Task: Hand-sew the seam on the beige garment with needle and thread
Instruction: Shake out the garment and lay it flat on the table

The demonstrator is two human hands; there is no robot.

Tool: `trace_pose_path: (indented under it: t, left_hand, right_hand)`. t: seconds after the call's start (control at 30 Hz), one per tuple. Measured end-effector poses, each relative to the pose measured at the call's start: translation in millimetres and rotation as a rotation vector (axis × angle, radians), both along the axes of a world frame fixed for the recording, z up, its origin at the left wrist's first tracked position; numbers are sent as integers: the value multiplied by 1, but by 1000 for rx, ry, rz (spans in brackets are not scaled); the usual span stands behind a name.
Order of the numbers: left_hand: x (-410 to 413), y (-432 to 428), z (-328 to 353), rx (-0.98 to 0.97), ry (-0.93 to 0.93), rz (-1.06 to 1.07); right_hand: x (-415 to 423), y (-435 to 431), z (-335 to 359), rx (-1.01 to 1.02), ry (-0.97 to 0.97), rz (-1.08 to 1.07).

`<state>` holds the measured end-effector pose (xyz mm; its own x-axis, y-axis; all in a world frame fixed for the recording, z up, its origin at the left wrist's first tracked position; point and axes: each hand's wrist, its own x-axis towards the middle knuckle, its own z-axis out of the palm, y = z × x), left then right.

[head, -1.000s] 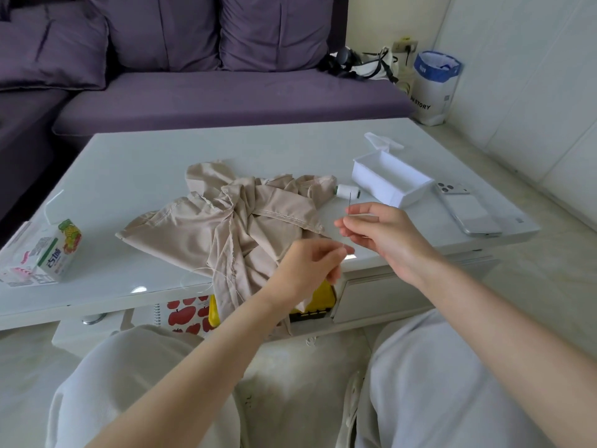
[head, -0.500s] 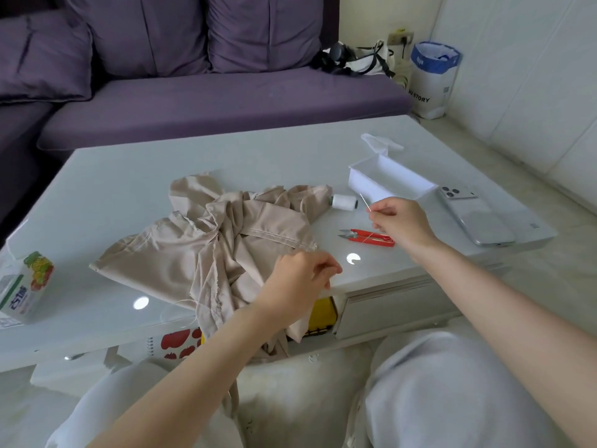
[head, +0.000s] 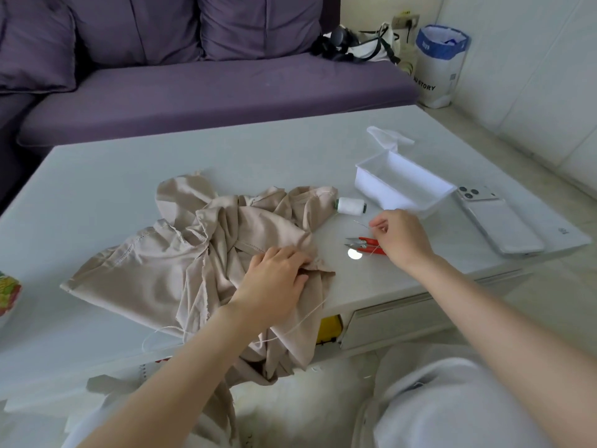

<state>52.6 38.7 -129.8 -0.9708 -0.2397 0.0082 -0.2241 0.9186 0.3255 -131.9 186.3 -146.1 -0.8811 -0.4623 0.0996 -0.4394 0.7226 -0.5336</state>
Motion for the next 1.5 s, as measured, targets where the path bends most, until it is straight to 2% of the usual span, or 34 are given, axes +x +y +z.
trace_pose_path:
  t: [0.1, 0.2, 0.3, 0.4, 0.47, 0.67, 0.9, 0.97, 1.1, 1.2, 1.33, 1.4, 1.43, 1.5]
  left_hand:
    - [4, -4, 6, 141, 78, 30]
    - [11, -16, 17, 185, 219, 162]
    - [21, -34, 28, 87, 214, 360]
    - [34, -50, 32, 51, 40, 534]
    - [43, -63, 29, 90, -35, 591]
    - [55, -92, 20, 332, 81, 585]
    - [72, -105, 30, 286, 305, 576]
    - [74, -106, 33, 301, 353, 591]
    - [79, -108, 36, 369, 422, 652]
    - [85, -111, 32, 385, 347, 661]
    - [86, -106, 25, 389, 42, 566]
    - [83, -103, 24, 384, -50, 541]
    - [81, -102, 23, 396, -56, 549]
    - [78, -101, 25, 392, 0, 584]
  right_hand:
    - [17, -13, 9, -111, 110, 55]
    - [47, -33, 23, -259, 95, 277]
    - [73, -50, 26, -141, 15, 465]
    - [85, -61, 17, 77, -13, 561]
    - [87, -66, 12, 119, -5, 571]
    - [80, -77, 15, 58, 60, 458]
    - [124, -108, 41, -159, -94, 656]
    - [137, -116, 38, -106, -144, 718]
    - [140, -123, 25, 97, -56, 736]
    - [131, -128, 20, 97, -51, 648]
    - [121, -134, 16, 20, -140, 635]
    - [120, -133, 19, -40, -197, 640]
    - [120, -130, 22, -81, -145, 621]
    - [117, -121, 31, -114, 100, 549]
